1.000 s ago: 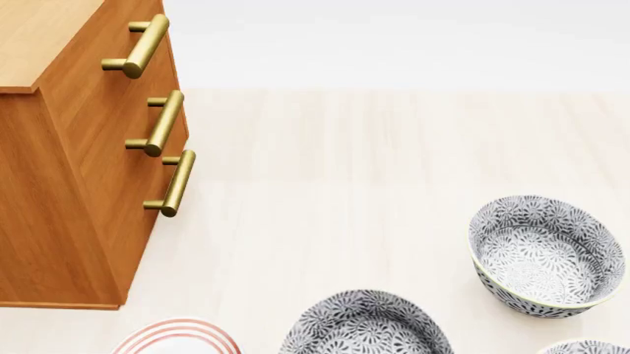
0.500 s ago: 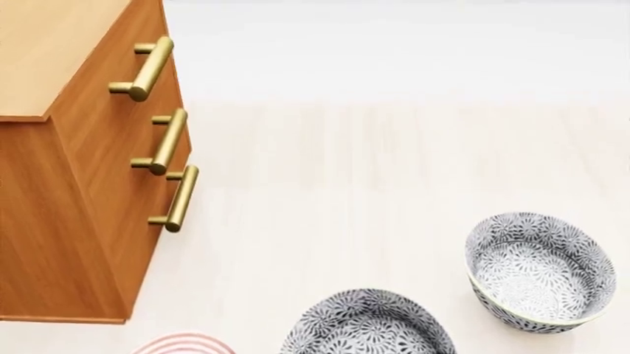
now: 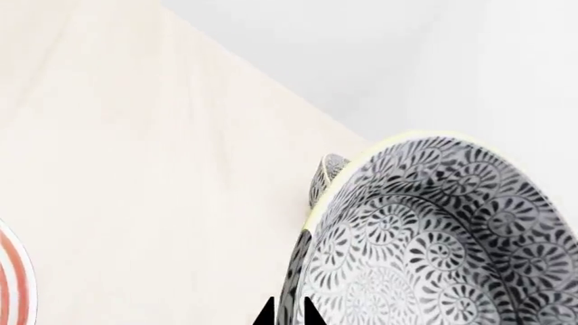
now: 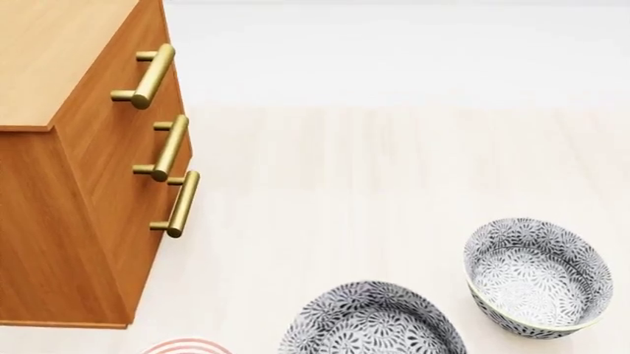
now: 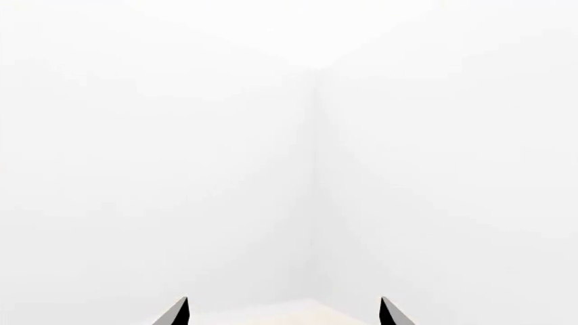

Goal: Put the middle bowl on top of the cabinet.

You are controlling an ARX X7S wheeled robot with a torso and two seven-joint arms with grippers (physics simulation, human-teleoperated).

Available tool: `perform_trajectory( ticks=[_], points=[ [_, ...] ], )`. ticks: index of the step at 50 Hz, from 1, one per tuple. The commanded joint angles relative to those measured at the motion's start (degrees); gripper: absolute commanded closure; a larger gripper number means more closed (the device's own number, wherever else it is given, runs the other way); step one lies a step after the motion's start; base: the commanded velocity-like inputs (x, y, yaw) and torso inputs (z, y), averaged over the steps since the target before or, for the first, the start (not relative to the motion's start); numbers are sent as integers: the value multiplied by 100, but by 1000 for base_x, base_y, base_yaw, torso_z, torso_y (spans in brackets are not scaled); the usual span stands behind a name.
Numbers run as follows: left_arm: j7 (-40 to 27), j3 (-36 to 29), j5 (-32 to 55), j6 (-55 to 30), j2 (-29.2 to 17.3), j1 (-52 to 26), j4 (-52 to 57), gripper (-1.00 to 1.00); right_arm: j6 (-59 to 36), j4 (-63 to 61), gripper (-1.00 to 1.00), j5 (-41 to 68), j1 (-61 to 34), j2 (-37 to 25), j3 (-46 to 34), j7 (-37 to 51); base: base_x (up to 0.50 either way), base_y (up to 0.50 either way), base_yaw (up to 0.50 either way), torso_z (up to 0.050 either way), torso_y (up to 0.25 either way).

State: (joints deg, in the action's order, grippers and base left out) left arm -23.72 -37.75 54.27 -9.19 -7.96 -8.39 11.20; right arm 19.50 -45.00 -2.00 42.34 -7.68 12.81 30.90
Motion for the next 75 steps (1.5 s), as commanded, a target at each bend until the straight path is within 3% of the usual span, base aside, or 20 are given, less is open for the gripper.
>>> perform_trajectory(
  ticks=[1,10,20,23,24,27,34,37,40,43,48,54,63,75],
  points=[
    [-62,-145,-186,102,-205,74,725,100,34,-23,-100,-27,19,13,-21,28,0,0,0,38,227],
    [-839,-407,-615,-463,-654,-242,2534,100,-22,-15,-100,-101,-43,9,-86,34,0,0,0,38,217],
    [-2028,-79,162,-1455,-848,-1452,3844,100,-95,-8,-100,-192,-144,28,-181,77,0,0,0,17,52],
    [-2826,159,855,-1919,-838,-2288,4223,100,-206,-23,-100,-264,-236,41,-260,81,0,0,0,0,0],
    [-3450,276,1258,-2157,-803,-2751,4324,100,-245,-35,-100,-298,-266,49,-293,83,0,0,0,0,0],
    [-4451,527,2440,-2312,-762,-3741,4293,100,-325,-65,-100,-367,-324,76,-366,103,0,0,0,0,0],
    [-6066,876,4336,-2119,-747,-5493,3862,100,-476,-131,-100,-495,-428,124,-512,160,0,0,0,0,0],
    [-6622,745,5031,-1615,-815,-6143,3489,100,-604,-159,-100,-583,-515,139,-605,163,0,0,0,0,0],
    [-6626,-1288,5215,611,-2017,-7697,3325,100,-665,-184,-100,-616,-552,139,-654,181,0,0,0,0,0],
    [-6621,-2224,5779,1678,-2243,-8795,3198,100,-712,-200,-100,-646,-585,135,-697,203,0,0,0,0,0],
    [-6508,-2014,7188,2006,-2075,-9655,2458,100,-794,-219,-100,-660,-644,110,-738,232,0,0,0,0,0],
    [-6597,-2094,7797,2185,-2081,-10205,1767,100,-751,-219,-100,-593,-605,42,-707,281,0,0,0,0,0],
    [-6602,-3790,8531,3745,-2498,-11399,1035,100,-693,-167,-100,-490,-577,-67,-647,333,0,0,0,0,0],
    [-6517,-4519,9006,2750,-2427,-12067,-401,100,-610,-198,-100,-456,-437,-119,-633,410,0,0,0,0,0]
  ],
)
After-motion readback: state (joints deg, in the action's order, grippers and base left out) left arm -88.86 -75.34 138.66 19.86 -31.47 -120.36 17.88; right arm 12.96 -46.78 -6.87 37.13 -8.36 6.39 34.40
